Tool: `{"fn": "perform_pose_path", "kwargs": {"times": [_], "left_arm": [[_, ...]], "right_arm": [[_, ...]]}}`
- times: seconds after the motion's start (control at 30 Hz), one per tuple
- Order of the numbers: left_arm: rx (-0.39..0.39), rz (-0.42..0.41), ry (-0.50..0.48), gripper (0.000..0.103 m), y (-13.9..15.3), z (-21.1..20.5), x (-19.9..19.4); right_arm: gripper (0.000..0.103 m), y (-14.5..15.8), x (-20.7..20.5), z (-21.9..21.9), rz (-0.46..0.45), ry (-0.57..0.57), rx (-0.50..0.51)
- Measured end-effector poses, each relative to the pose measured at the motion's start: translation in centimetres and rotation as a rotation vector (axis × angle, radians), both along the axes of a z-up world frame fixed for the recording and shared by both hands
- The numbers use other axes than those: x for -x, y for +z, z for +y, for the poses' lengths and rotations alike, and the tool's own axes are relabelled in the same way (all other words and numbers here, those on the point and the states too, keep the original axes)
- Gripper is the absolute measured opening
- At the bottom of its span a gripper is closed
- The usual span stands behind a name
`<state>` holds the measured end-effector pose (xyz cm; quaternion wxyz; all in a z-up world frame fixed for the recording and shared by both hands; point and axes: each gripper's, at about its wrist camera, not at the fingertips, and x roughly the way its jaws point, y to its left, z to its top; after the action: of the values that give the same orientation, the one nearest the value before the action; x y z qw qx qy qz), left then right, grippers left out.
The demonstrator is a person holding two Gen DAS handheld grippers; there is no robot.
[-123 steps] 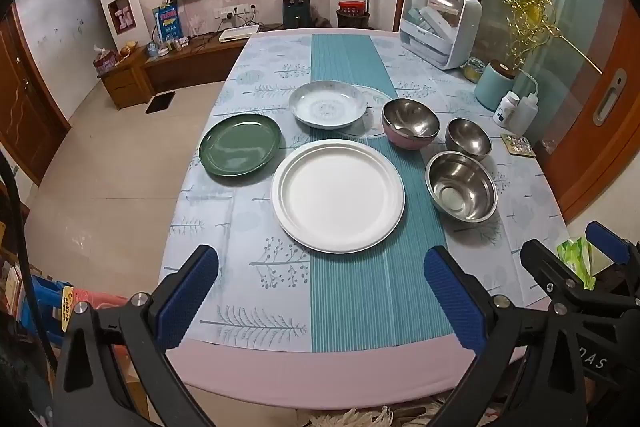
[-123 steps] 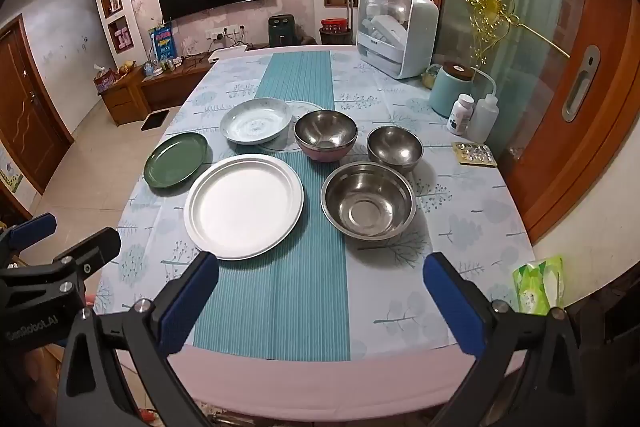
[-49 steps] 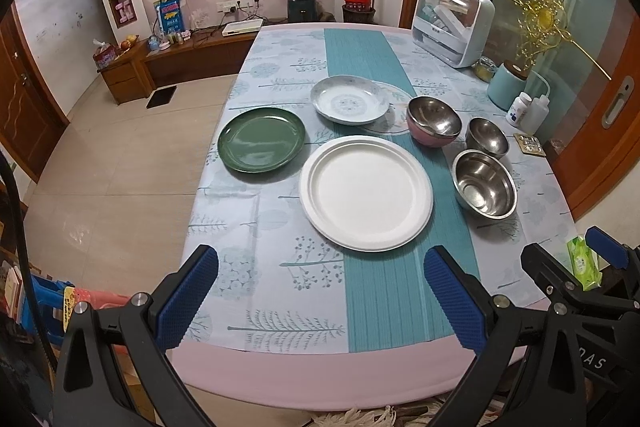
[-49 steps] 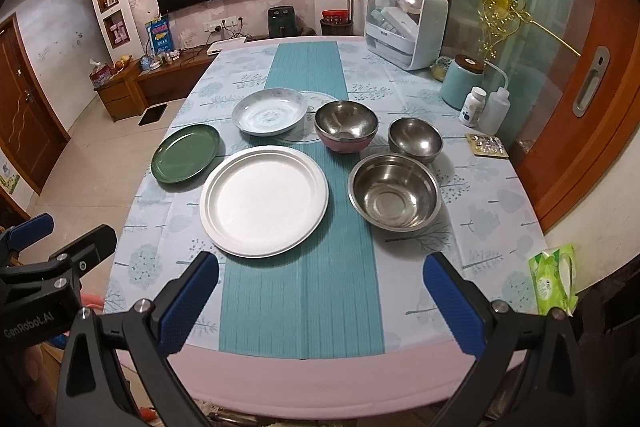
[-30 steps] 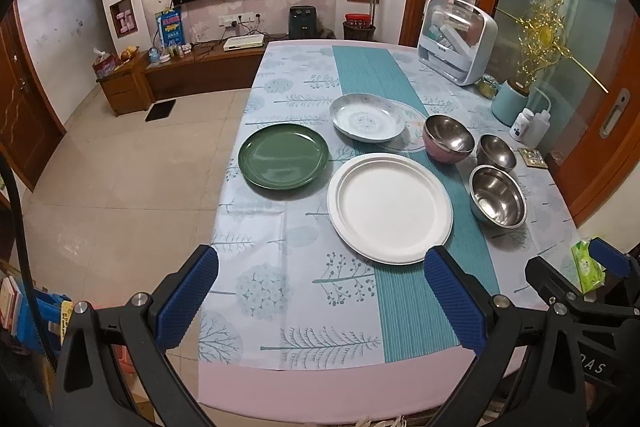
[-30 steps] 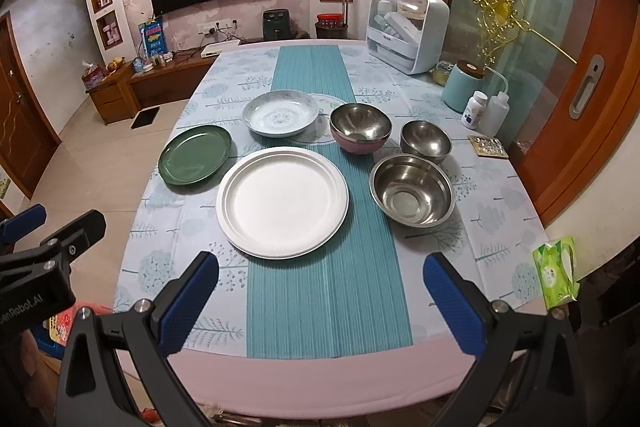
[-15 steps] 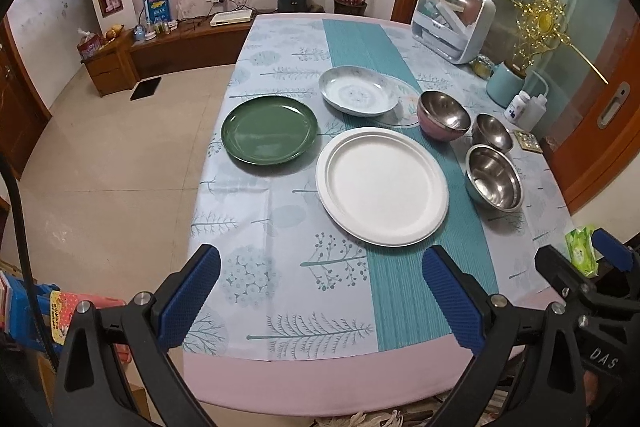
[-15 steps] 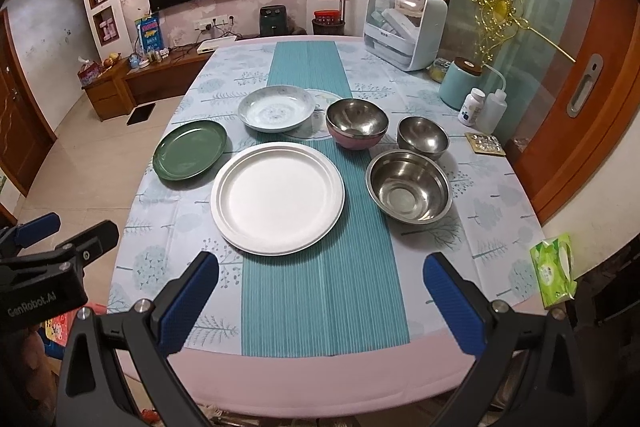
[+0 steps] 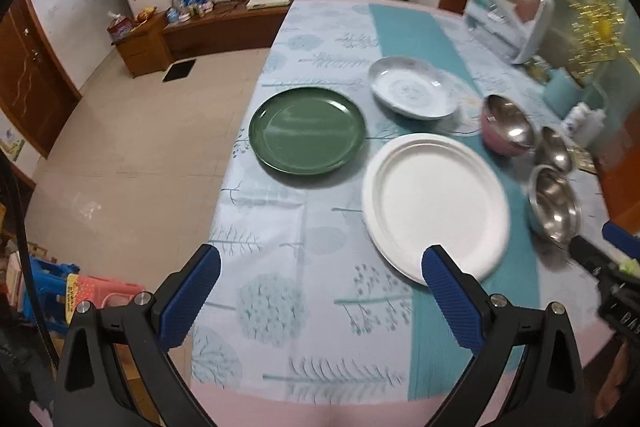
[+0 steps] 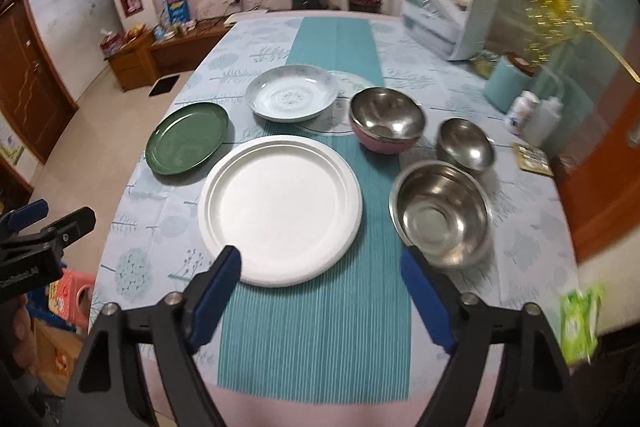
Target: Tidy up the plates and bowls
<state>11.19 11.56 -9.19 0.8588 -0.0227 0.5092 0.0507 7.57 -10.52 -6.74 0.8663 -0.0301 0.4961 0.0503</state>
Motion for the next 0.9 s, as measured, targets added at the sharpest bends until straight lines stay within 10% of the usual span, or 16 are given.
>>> {"fn": "perform_pose_path", "kwargs": {"times": [0.4, 0.9], "left_arm": [[0.178, 0.212, -0.041, 0.098, -9.5, -0.9, -9.9], [0.295, 0.387, -0.062, 0.075, -15.0, -1.7, -13.0]], "right_arm": [[0.041, -8.9, -14.2, -2.4, 0.254, 0.150, -0.125], [0.040, -15.4, -20.5, -3.3, 0.465, 0.186, -0.153]]}}
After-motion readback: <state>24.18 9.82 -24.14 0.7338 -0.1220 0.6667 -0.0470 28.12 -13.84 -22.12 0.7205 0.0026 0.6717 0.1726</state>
